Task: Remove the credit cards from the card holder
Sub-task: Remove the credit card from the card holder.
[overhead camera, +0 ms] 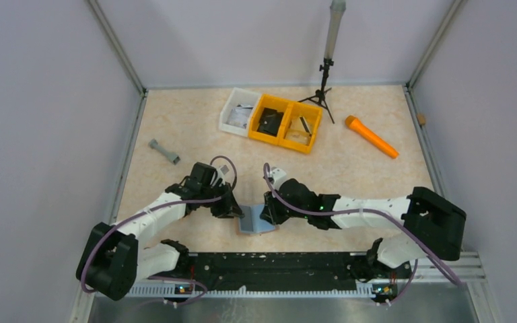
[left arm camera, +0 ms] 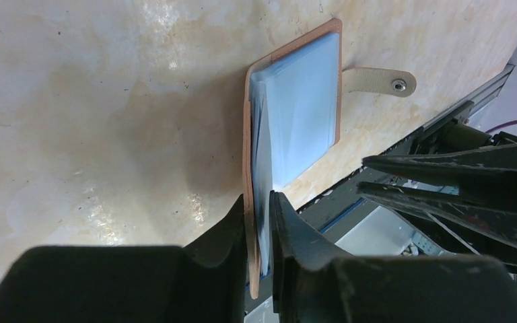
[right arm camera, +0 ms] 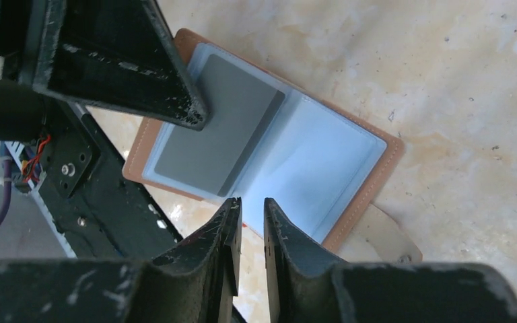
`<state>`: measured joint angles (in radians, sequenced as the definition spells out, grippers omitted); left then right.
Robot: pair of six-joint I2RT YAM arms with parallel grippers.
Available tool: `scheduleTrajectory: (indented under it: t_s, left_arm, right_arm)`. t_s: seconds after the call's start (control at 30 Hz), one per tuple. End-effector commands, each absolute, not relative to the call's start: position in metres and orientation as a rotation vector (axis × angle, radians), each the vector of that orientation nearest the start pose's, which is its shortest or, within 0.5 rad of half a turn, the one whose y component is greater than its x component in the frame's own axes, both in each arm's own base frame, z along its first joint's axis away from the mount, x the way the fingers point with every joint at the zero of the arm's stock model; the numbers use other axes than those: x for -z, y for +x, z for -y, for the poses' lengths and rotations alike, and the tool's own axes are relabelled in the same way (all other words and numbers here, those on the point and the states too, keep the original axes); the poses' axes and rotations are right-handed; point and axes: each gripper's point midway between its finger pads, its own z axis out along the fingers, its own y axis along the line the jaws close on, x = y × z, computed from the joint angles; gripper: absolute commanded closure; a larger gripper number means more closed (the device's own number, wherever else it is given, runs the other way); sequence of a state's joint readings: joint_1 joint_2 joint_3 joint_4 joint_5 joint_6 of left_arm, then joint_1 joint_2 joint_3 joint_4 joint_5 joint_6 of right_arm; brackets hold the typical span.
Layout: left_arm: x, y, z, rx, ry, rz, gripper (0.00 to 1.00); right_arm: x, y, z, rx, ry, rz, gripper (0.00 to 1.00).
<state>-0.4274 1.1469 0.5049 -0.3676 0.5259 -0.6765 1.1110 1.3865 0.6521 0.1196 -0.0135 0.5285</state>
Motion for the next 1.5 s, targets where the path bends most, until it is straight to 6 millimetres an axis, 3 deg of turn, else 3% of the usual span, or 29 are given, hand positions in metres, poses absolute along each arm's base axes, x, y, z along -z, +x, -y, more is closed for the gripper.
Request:
scheduleTrajectory:
  t_s: [0.0, 0.23, 0.33, 0.57, 0.8, 0.9, 1.07, 1.23, 1.47]
  left_arm:
    - [-0.070, 0.172, 0.202, 1.071, -0.078, -2.703, 0.78]
    - [-0.080, 0.171, 0.212, 1.174, -0.064, -2.666, 0.73]
    - [-0.084, 0.170, 0.214, 1.199, -0.060, -2.651, 0.80]
    - [-0.086, 0.167, 0.217, 1.252, -0.048, -2.632, 0.83]
    - [-0.089, 0.166, 0.221, 1.302, -0.043, -2.606, 0.78]
    - [-0.084, 0.167, 0.220, 1.287, -0.049, -2.618, 0.79]
    - [-0.081, 0.168, 0.218, 1.256, -0.058, -2.622, 0.92]
    - [-0.086, 0.169, 0.217, 1.247, -0.052, -2.615, 0.93]
    - [-0.090, 0.170, 0.220, 1.273, -0.041, -2.606, 0.94]
  right_arm:
    - [-0.087, 0.149, -0.376, -1.010, -0.607, -2.227, 0.81]
    - [-0.064, 0.148, -0.384, -1.040, -0.564, -2.273, 0.81]
    - [-0.056, 0.147, -0.384, -1.032, -0.563, -2.298, 0.81]
    - [-0.050, 0.144, -0.385, -1.053, -0.550, -2.313, 0.82]
    - [-0.043, 0.142, -0.385, -1.057, -0.541, -2.336, 0.82]
    - [-0.041, 0.142, -0.382, -1.044, -0.529, -2.344, 0.82]
    - [-0.042, 0.146, -0.372, -0.992, -0.496, -2.352, 0.83]
    - [-0.037, 0.154, -0.355, -0.863, -0.463, -2.378, 0.85]
    - [-0.032, 0.155, -0.347, -0.817, -0.450, -2.397, 0.90]
